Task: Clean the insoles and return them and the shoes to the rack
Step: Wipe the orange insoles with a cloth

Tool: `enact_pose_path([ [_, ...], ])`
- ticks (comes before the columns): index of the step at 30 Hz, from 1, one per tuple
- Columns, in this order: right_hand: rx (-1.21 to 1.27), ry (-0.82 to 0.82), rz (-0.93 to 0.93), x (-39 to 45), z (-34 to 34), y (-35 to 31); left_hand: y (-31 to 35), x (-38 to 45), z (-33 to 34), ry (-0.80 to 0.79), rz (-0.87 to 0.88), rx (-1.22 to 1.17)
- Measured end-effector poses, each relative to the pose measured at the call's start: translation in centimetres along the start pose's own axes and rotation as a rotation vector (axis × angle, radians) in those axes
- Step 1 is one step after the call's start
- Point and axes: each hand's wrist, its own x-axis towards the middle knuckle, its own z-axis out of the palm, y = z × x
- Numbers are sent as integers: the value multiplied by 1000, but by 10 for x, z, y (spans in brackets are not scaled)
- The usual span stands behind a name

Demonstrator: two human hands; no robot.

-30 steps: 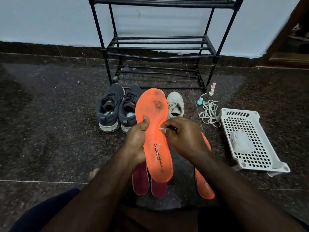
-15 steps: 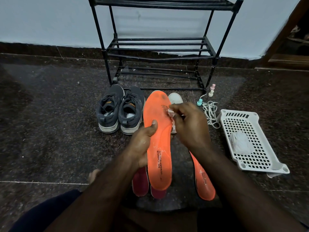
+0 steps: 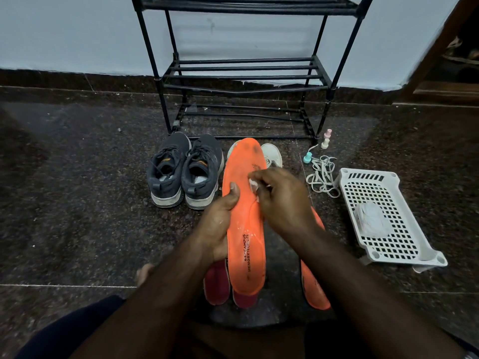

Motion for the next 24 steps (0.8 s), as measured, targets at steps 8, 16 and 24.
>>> enact_pose_path([
  [8,46,-255,-123,-28,9,-20,10,0,-3,8,45,-64],
  [16,-18,-200,-48,-24,11,-20,9,-2,-2,4,77,-109],
  [24,109,-291,24,-27,4,-23,11,1,-2,78,89,-78],
])
